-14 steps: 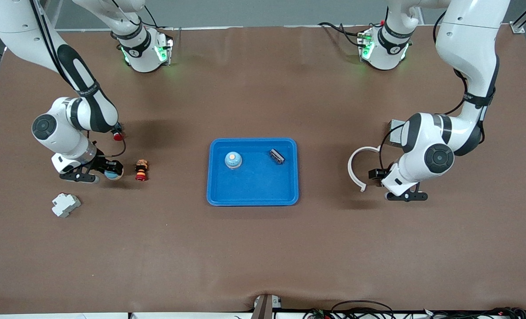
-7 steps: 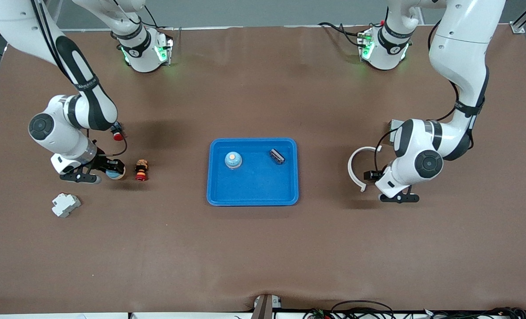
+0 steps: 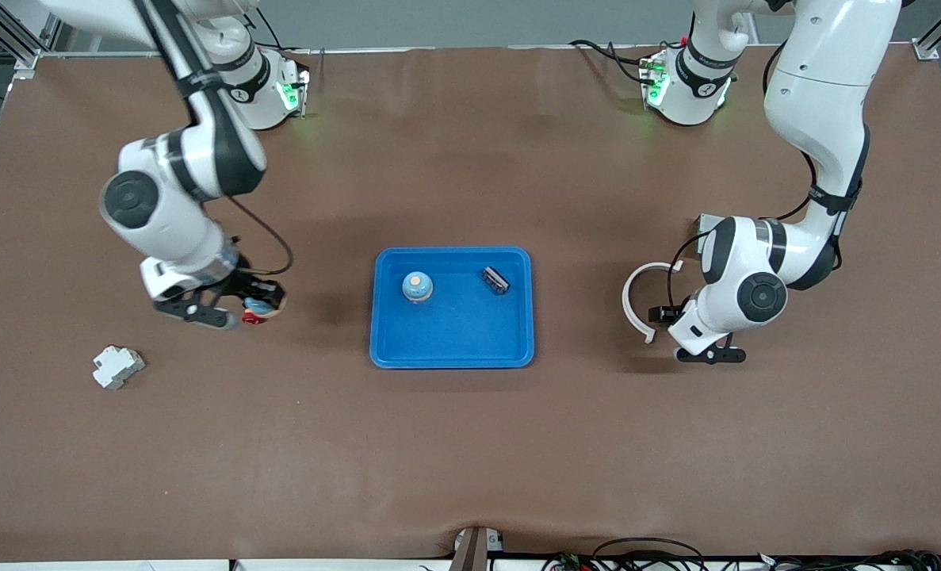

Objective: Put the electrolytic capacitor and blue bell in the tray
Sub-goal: 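Grasp the second blue button with the right gripper while the left gripper grips the capacitor, then carry the second button and capacitor over the blue tray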

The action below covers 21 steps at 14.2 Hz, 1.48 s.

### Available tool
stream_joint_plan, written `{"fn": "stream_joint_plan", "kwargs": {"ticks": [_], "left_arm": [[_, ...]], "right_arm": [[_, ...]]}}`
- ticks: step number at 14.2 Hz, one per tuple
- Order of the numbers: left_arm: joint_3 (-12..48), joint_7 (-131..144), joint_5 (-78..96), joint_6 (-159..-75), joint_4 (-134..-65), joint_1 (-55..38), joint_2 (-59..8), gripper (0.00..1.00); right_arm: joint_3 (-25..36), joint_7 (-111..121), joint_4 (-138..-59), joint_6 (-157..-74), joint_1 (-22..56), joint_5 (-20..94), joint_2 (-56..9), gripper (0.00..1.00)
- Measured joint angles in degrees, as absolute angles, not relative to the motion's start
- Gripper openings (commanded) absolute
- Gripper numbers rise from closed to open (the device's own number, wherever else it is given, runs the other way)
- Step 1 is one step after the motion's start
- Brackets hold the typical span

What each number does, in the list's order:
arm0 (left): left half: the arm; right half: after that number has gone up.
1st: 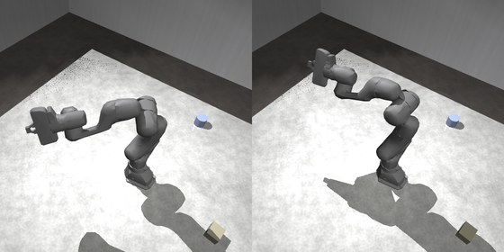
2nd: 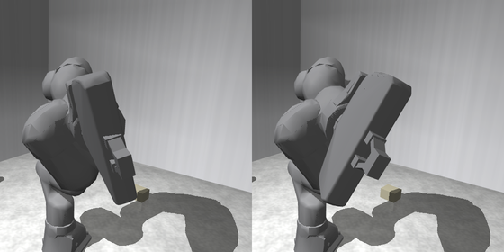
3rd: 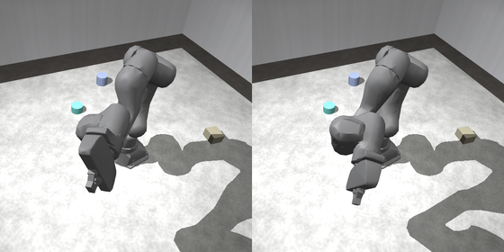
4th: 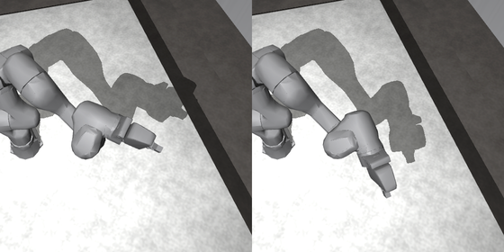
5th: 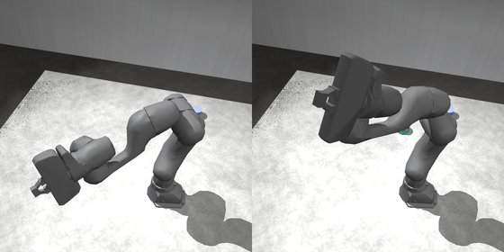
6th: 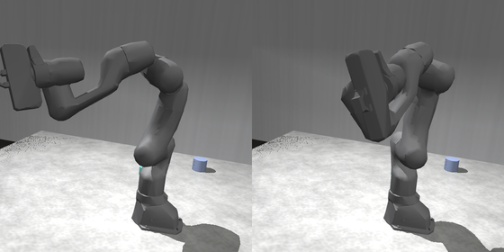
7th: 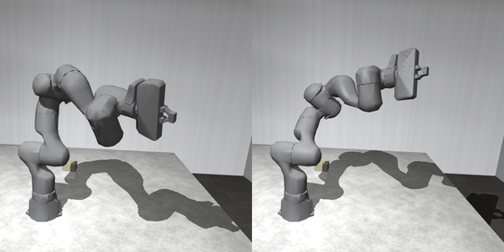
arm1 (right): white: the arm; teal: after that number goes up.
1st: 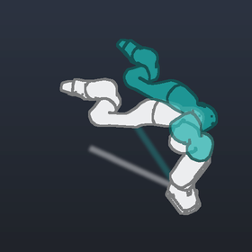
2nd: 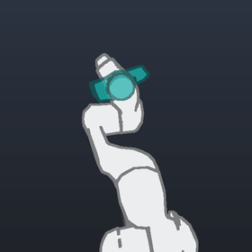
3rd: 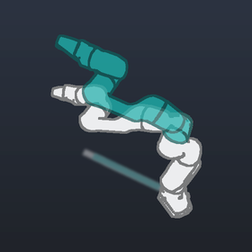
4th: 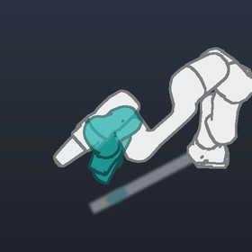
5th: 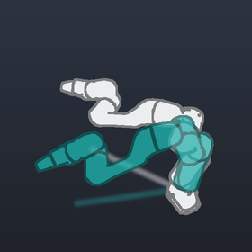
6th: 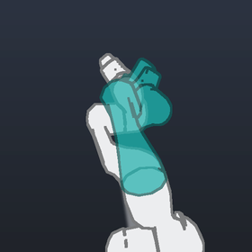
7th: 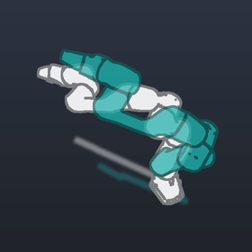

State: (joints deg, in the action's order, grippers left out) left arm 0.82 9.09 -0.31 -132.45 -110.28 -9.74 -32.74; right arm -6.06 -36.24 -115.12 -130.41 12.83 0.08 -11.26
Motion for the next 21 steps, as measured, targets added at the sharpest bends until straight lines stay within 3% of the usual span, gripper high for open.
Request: {"fn": "stream_joint_plan", "kwargs": {"ticks": [1,3,7,9,17,21], "left_arm": [[0.82,9.11,-0.31,-132.45,-110.25,-9.75,-32.74,0.67],[0.82,9.36,-0.31,-132.45,-110.20,-9.73,-32.74,0.62],[0.83,11.44,-0.30,-132.45,-109.94,-9.73,-32.76,0.25],[0.83,11.89,0.30,-132.46,-109.77,-9.74,-32.76,0.17],[0.88,16.53,1.34,-132.10,-107.02,-9.84,-32.76,0.15],[2.41,20.44,1.47,-122.08,-102.34,-10.14,-31.00,0.09]], "right_arm": [[-6.10,-40.28,-113.47,-129.80,15.57,0.08,-11.76,0.00],[-6.08,-45.52,-110.91,-129.47,18.78,0.08,-13.67,0.00],[-5.99,-52.81,-105.40,-129.72,22.33,0.04,-20.69,0.00],[-5.96,-55.04,-102.79,-129.88,23.91,0.01,-24.40,0.00],[-5.87,-62.65,-94.35,-130.45,26.69,0.00,-35.87,0.00],[-5.84,-66.03,-93.06,-133.75,28.15,0.00,-39.12,0.00]]}}
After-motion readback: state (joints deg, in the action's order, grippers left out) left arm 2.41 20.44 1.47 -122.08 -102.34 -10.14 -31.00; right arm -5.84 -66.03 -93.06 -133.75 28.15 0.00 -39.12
